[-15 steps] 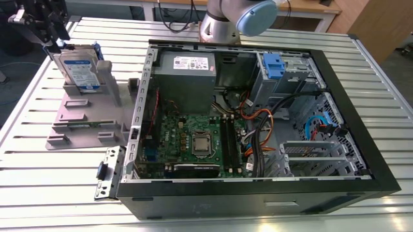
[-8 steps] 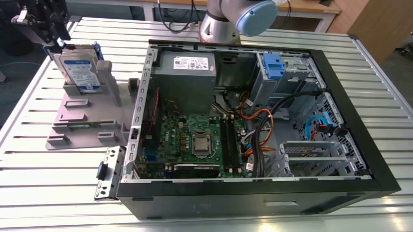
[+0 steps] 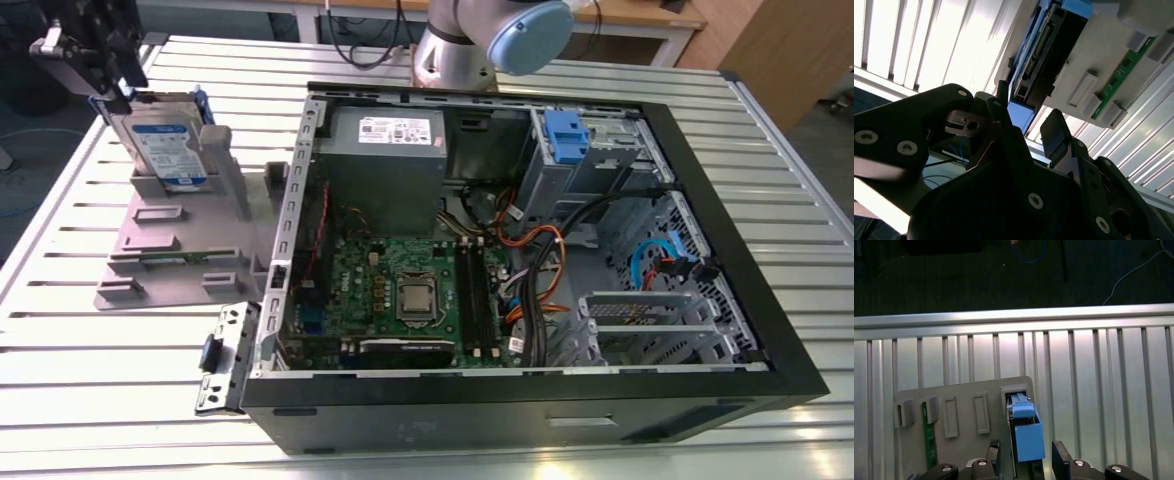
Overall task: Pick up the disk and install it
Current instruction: 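Pick up the disk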
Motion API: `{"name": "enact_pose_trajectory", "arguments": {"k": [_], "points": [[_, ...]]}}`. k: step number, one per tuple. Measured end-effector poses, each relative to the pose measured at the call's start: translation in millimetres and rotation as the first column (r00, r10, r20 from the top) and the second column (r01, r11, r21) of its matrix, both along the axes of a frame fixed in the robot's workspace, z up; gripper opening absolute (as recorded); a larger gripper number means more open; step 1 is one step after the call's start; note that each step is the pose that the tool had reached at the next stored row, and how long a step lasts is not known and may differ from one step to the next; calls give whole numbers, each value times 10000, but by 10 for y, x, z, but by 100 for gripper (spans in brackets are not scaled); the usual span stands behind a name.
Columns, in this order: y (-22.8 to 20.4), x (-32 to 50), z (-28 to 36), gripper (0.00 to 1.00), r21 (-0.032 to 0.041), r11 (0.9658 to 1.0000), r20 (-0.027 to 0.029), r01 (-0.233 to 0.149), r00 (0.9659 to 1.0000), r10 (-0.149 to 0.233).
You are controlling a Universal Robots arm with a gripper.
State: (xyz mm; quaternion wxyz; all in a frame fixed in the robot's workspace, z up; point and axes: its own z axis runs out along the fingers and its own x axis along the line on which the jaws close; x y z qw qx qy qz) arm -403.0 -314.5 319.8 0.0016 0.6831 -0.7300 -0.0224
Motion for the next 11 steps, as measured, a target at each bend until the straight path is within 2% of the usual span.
{"name": "enact_pose_trajectory", "arguments": {"k": [11], "points": [[0,0,-74,53,0,10000,0,-21,10000,21]]}}
